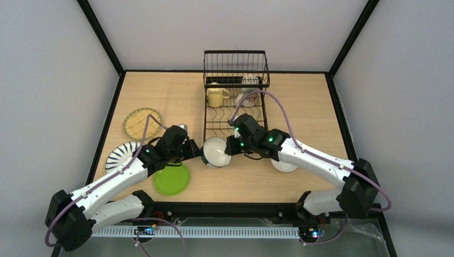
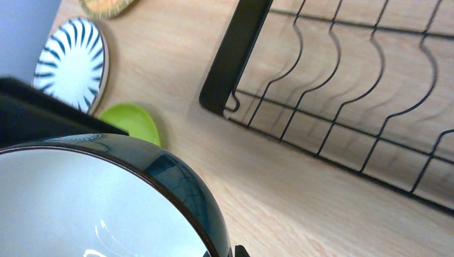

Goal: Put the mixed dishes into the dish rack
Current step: Pass from the right arm to the left

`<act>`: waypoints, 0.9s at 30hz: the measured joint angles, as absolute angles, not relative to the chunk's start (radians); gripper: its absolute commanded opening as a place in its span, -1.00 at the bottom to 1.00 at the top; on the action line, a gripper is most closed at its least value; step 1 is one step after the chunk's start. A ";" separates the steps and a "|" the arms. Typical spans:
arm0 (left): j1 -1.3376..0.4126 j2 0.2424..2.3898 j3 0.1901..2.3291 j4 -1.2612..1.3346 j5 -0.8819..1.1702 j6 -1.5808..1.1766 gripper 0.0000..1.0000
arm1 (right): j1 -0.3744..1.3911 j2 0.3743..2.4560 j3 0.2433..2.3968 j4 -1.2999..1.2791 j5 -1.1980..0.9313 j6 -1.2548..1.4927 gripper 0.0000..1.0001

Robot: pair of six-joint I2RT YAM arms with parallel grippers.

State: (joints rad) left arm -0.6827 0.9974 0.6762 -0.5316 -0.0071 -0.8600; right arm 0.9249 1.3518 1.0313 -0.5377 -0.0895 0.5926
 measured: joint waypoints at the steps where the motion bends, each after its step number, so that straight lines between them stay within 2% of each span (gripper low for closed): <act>1: -0.683 0.995 0.677 -0.532 -0.007 -0.860 0.98 | 0.909 1.345 1.032 -0.529 -0.089 0.595 -1.00; 11: -0.683 0.982 0.687 -0.529 -0.006 -0.861 0.98 | 0.862 1.341 1.035 -0.507 0.027 0.583 -1.00; 27: -0.683 1.035 0.770 -0.493 0.019 -0.861 0.98 | 0.859 1.500 1.182 -0.508 0.530 0.340 -1.00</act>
State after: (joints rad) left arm -0.6827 1.0351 0.7696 -0.4934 0.0193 -0.8612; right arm 0.8585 1.4998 1.1820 -0.5076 0.5301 0.3401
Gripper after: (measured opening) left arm 0.989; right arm 0.069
